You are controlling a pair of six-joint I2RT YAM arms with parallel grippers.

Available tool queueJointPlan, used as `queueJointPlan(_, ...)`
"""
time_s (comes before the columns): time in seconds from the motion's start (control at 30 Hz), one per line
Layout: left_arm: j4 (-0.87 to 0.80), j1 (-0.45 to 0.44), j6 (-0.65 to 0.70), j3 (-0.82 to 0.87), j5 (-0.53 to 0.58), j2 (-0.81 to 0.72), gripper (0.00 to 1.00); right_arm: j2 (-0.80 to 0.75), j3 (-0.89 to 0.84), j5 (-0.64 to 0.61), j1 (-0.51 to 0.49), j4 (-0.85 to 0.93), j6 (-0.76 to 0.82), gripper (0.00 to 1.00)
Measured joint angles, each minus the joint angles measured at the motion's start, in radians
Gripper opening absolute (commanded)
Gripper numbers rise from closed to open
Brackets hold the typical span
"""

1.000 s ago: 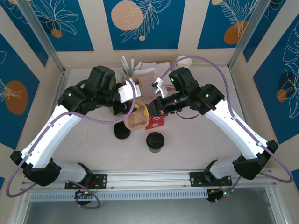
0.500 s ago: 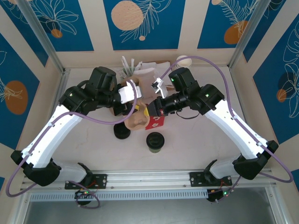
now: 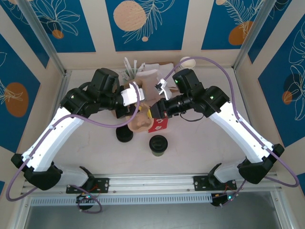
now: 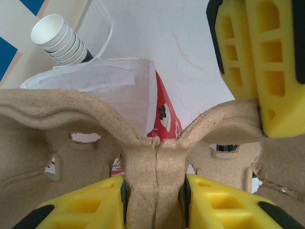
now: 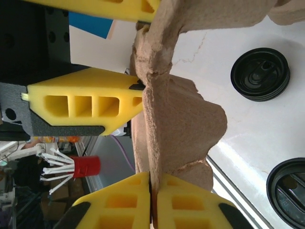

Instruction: Pack the takeout coffee

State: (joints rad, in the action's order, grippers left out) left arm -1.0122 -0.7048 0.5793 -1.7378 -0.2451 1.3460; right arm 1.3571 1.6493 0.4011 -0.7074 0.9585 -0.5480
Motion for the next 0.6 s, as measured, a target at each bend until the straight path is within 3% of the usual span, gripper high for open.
queueJointPlan(0.1, 0.002, 0.000, -0.008, -0.024, 0.003, 0.008, 0.32, -0.034, 0.000, -0.001, 0.033, -0.002, 0.003, 0.30)
queueJointPlan(0.3, 0.002, 0.000, -0.020, -0.039, 0.013, 0.021, 0.33, -0.113, 0.000, -0.007, 0.130, 0.001, 0.030, 0.42)
queueJointPlan(0.6, 0.007, 0.000, -0.054, -0.079, 0.022, 0.046, 0.33, -0.126, 0.000, -0.203, 0.309, -0.011, 0.125, 0.43)
